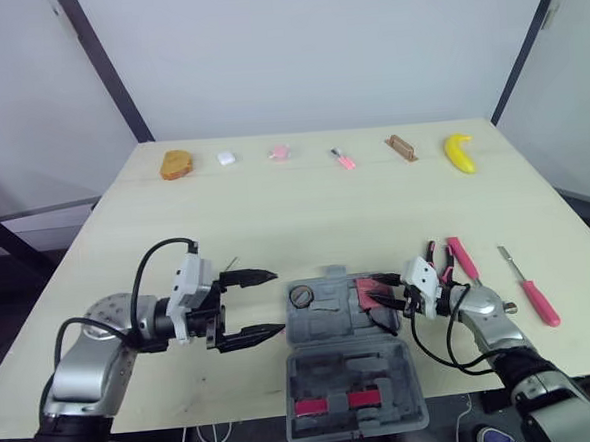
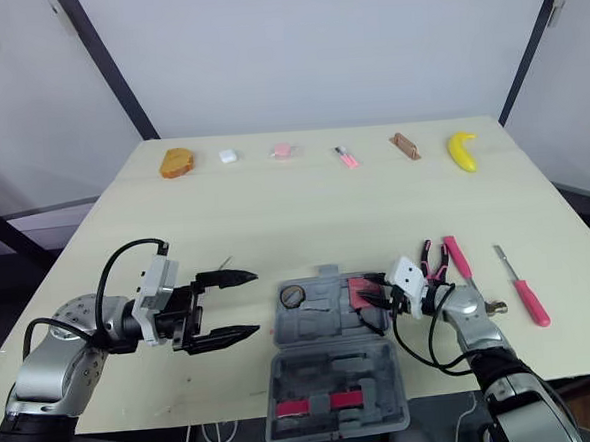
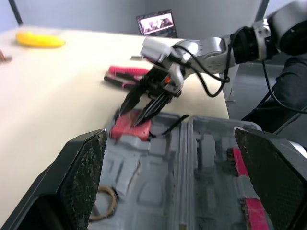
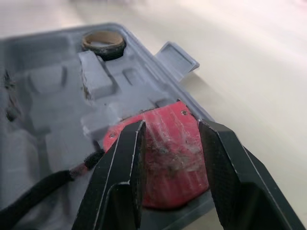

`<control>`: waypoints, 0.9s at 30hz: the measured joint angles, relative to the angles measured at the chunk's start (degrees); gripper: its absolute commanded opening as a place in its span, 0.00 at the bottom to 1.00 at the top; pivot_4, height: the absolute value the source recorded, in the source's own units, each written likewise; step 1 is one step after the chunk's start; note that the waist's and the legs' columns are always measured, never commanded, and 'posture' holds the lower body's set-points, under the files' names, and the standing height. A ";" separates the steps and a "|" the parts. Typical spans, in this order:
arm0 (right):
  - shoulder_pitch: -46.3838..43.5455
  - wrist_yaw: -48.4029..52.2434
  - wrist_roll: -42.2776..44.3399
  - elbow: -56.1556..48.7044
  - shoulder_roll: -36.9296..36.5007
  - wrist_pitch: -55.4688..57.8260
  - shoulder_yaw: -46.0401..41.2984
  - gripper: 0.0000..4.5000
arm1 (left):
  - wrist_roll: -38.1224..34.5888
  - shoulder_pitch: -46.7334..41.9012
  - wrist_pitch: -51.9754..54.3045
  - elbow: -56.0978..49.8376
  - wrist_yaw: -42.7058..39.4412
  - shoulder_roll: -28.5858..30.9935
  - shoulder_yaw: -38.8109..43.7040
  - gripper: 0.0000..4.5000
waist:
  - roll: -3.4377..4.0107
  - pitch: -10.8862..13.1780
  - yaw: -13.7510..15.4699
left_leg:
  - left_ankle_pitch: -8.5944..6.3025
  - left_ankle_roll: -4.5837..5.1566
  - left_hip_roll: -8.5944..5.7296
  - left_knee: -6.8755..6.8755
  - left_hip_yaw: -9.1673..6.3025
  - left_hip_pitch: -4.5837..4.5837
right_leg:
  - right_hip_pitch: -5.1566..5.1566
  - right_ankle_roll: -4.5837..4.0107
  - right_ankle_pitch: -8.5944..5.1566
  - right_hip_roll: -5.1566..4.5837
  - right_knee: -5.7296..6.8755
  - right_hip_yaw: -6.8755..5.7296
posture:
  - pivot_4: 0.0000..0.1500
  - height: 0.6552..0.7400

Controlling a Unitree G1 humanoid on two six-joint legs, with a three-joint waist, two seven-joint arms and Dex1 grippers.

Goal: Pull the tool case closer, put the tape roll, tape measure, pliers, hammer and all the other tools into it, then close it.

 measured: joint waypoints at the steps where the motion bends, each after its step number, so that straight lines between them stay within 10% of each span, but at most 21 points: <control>1: 0.69 0.02 0.44 -2.39 -0.17 0.87 -0.05 0.40 | -0.15 0.25 0.01 0.00 0.57 -0.40 0.34 1.00 | 0.03 0.05 0.00 | 0.01 0.00 0.01 0.01 -0.03 -0.28 | -0.27 0.00 0.01 0.01 0.04 -0.02 | 1.00 1.00; 12: 19.64 -7.88 10.54 -35.26 -7.41 12.22 -12.79 0.40 | -1.01 9.52 -2.22 0.62 8.17 -4.08 8.86 1.00 | 0.09 0.10 0.81 | 0.00 0.00 -0.03 0.04 0.04 -1.34 | -1.35 0.01 0.00 -0.12 0.09 -0.02 | 1.00 1.00; 24: 48.69 -13.00 18.86 -34.81 -5.95 7.85 -37.62 0.40 | 1.32 21.81 -10.51 15.19 15.49 -6.91 22.35 1.00 | 0.06 0.14 1.43 | 0.00 0.01 0.07 0.04 0.11 -1.01 | -0.99 -0.01 -0.03 0.04 -0.06 -0.08 | 1.00 1.00; 27: 50.95 -13.29 20.70 -30.69 -3.79 6.07 -41.29 0.67 | 1.33 22.24 -12.02 18.99 16.47 -7.19 24.46 1.00 | 0.03 0.14 1.37 | 0.01 0.01 0.08 0.06 0.23 -0.97 | -0.95 -0.16 -0.11 0.01 -0.08 -0.06 | 1.00 1.00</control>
